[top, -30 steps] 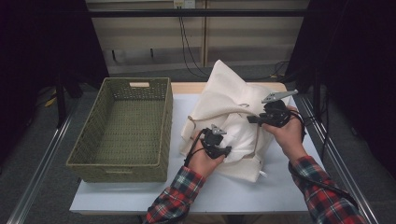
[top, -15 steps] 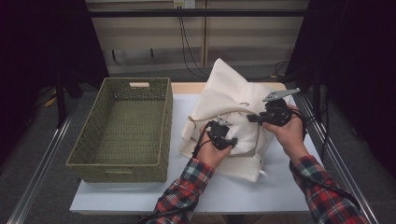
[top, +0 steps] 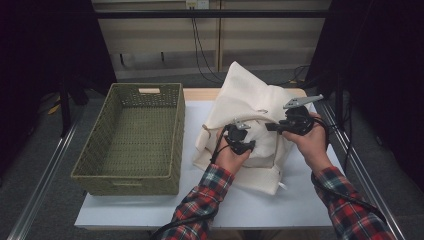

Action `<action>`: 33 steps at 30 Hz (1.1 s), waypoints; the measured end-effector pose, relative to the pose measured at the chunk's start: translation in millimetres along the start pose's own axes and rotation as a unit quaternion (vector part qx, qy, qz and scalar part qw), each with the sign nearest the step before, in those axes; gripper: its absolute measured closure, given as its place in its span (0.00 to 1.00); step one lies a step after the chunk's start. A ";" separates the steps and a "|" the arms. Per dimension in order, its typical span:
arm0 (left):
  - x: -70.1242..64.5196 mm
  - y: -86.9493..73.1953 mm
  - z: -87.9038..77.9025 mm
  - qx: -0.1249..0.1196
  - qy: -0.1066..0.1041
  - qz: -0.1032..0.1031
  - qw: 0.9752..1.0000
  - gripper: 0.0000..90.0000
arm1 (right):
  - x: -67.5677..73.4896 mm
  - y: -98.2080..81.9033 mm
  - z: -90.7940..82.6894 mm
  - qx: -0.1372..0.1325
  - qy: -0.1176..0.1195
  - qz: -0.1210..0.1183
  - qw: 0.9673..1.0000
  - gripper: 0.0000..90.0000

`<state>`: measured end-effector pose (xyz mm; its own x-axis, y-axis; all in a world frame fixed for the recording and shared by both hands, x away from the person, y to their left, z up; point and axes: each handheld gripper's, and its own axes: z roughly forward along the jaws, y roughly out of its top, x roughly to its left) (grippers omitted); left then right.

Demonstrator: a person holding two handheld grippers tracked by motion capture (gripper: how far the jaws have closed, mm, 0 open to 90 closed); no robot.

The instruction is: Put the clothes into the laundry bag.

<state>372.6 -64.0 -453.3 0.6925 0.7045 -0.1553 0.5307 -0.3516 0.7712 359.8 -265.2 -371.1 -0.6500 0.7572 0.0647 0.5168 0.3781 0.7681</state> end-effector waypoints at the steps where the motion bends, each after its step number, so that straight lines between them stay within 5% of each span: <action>1: -0.4 0.9 0.6 -0.006 0.002 0.000 1.000 0.71 | -0.2 0.1 0.0 -0.002 -0.002 0.000 1.000 0.98; 14: 0.6 1.8 4.0 -0.030 0.018 0.005 0.999 0.70 | -1.1 2.3 -2.9 -0.010 0.005 0.002 1.000 0.98; 24: -2.1 0.2 11.1 -0.018 0.022 0.016 0.999 0.68 | -0.2 9.7 -9.1 -0.013 0.002 -0.005 1.000 0.99; 33: 2.5 -1.4 10.1 -0.010 0.011 0.025 1.000 0.50 | 0.6 7.5 -5.3 -0.009 -0.001 -0.004 1.000 0.98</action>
<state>378.5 -67.9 -461.0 0.7075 0.6993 -0.1023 0.4853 -0.3755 0.7896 360.3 -264.8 -361.9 -0.6535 0.7548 0.0573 0.5015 0.3750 0.7796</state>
